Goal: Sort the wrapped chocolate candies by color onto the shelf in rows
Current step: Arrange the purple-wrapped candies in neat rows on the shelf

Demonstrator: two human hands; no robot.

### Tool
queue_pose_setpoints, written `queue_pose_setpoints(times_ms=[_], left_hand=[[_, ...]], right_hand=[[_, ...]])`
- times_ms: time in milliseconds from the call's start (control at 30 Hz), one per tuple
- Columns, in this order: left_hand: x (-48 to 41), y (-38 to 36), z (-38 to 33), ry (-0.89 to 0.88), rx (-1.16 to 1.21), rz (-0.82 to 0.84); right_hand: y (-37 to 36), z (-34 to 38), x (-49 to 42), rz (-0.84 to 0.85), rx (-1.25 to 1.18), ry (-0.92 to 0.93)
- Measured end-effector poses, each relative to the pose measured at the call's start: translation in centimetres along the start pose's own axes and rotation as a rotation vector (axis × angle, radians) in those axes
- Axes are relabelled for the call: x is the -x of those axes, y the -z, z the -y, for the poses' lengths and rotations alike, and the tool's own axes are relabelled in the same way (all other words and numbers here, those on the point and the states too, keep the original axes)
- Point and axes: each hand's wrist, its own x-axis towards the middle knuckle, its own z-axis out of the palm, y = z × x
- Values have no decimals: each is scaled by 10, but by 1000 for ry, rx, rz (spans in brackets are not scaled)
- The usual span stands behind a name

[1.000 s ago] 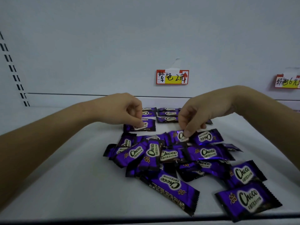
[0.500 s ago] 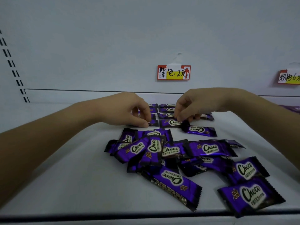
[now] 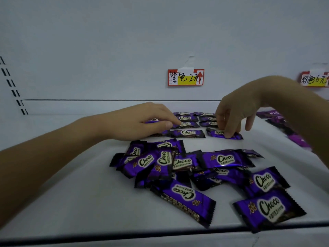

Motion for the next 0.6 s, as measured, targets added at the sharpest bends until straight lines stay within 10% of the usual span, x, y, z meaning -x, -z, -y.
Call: queue_pose_setpoints(times_ms=[600], left_hand=[[-7,-17,0,42,-85,124]], right_hand=[[8,10,14,-44,-50,196]])
